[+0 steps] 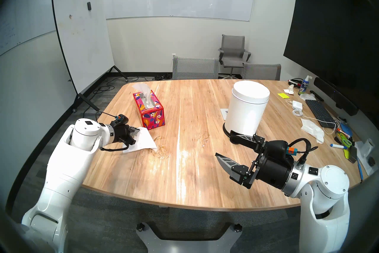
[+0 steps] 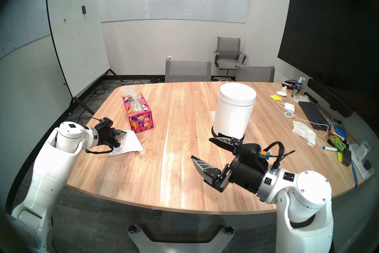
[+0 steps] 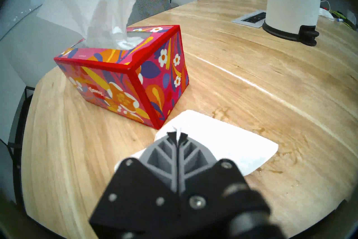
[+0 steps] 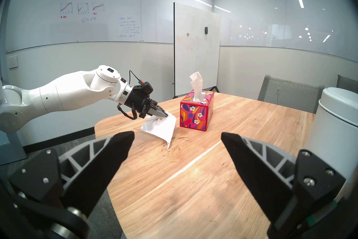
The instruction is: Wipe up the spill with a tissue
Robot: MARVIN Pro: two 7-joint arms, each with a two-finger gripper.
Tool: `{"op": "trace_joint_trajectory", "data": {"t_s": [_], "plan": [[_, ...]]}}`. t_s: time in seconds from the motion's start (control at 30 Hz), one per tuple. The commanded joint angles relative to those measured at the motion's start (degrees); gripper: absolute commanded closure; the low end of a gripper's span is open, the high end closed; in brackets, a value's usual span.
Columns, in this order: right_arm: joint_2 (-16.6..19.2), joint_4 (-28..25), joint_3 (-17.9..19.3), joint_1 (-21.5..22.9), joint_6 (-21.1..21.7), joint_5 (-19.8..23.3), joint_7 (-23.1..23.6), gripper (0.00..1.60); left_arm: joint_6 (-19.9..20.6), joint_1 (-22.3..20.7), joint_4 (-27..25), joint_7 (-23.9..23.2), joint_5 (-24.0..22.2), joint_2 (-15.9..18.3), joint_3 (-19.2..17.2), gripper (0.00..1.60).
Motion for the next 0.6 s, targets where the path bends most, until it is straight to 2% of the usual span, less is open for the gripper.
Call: {"op": "trace_joint_trajectory", "data": {"t_s": [0.0,0.2,0.43,0.47,0.5,0.53,0.57], "plan": [[0.08,-0.94,0.14,0.15,0.03,0.16,0.14,0.00,-2.43,1.67,-3.06,-1.12,-0.17,0.86,0.11,1.60],[0.08,-0.92,0.13,0.16,0.01,0.16,0.14,0.00,-3.60,6.60,-6.32,-1.37,0.39,1.16,0.42,1.60],[0.08,-0.95,0.15,0.15,0.04,0.16,0.14,0.00,-4.39,7.20,-5.61,-0.11,1.81,0.43,1.10,1.60],[0.08,-0.96,0.15,0.15,0.04,0.16,0.14,0.00,-4.46,7.08,-5.42,-0.03,1.92,0.36,1.16,1.46],[0.09,-0.96,0.15,0.15,0.04,0.16,0.14,0.00,-4.47,6.81,-5.06,0.10,2.06,0.25,1.26,1.12],[0.08,-0.96,0.15,0.15,0.04,0.16,0.14,0.00,-4.46,6.64,-4.85,0.18,2.14,0.18,1.32,0.40],[0.08,-0.96,0.15,0.15,0.04,0.16,0.14,0.00,-4.21,6.46,-4.76,0.20,2.14,0.13,1.31,0.06]]}}
